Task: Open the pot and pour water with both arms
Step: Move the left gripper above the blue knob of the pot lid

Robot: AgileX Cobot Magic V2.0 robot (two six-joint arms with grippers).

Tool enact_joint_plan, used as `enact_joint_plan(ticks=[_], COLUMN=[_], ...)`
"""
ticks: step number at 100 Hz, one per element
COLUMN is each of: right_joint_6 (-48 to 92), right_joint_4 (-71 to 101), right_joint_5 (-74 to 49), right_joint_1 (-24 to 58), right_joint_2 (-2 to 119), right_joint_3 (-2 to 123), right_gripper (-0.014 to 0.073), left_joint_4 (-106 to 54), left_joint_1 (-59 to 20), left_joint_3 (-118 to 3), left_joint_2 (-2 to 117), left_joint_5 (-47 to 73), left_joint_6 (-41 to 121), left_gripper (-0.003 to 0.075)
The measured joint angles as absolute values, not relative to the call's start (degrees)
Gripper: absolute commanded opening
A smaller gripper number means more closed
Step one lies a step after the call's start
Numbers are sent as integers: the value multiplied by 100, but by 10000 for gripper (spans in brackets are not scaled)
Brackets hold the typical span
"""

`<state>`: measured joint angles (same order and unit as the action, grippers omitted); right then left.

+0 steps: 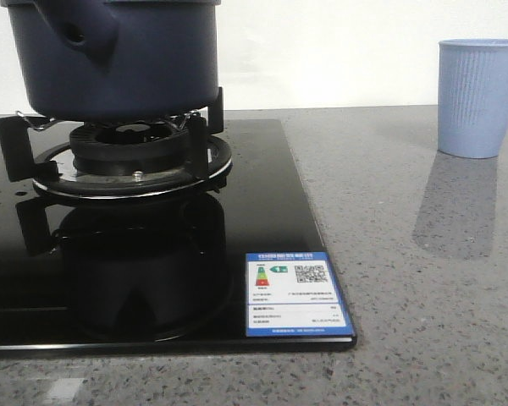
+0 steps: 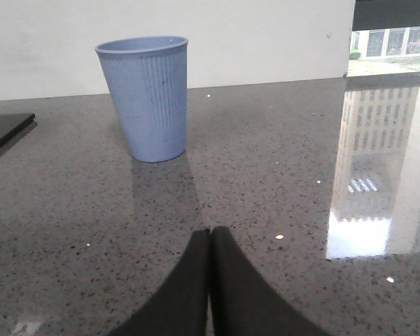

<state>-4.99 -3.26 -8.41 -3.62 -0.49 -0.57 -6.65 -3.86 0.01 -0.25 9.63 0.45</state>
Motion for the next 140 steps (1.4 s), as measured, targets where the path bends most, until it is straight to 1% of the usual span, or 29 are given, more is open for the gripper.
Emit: enact_joint_plan(ticks=[94, 106, 121, 140], right_joint_6=[-499, -499, -499, -499], right_joint_4=[-326, -282, 326, 1654], right_joint_5=[-830, -743, -557, -453], right_joint_1=[-362, -362, -362, -362], right_joint_2=[-49, -49, -49, -49], right_joint_3=[-57, -57, -57, -57], right_gripper=[-66, -66, -66, -66], left_joint_4=[-665, -933, -1645, -2420], left_joint_1=[-386, -386, -386, -386], left_joint_3=[1, 1, 1, 1], left_joint_2=[-25, -25, -25, -25], left_joint_5=[963, 822, 535, 200], left_joint_6=[45, 45, 45, 45], left_gripper=[-19, -19, -19, -19])
